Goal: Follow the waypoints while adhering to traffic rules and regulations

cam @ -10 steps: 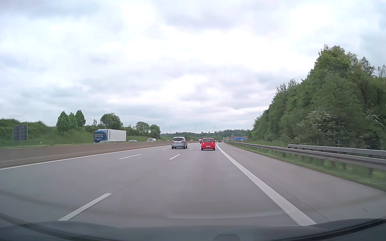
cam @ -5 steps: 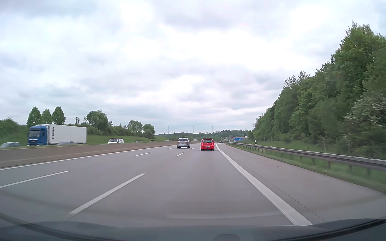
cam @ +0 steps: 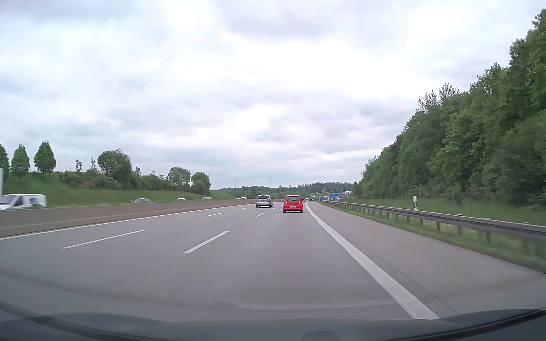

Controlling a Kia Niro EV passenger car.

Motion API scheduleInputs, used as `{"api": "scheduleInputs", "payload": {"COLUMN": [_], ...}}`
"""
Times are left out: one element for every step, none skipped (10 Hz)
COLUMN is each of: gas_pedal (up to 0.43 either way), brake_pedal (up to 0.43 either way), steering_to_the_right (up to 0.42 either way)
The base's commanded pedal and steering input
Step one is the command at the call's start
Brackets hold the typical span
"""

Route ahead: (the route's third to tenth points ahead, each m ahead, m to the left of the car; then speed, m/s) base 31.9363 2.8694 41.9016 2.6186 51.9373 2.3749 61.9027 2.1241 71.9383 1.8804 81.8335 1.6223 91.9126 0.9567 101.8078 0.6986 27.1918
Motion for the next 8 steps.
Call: {"api": "scheduleInputs", "payload": {"gas_pedal": [0.157,0.157,0.157,0.157,0.157,0.157,0.157,0.157], "brake_pedal": [0.0,0.0,0.0,0.0,0.0,0.0,0.0,0.0], "steering_to_the_right": [0.002,0.002,0.002,0.002,0.002,0.002,0.002,0.002]}}
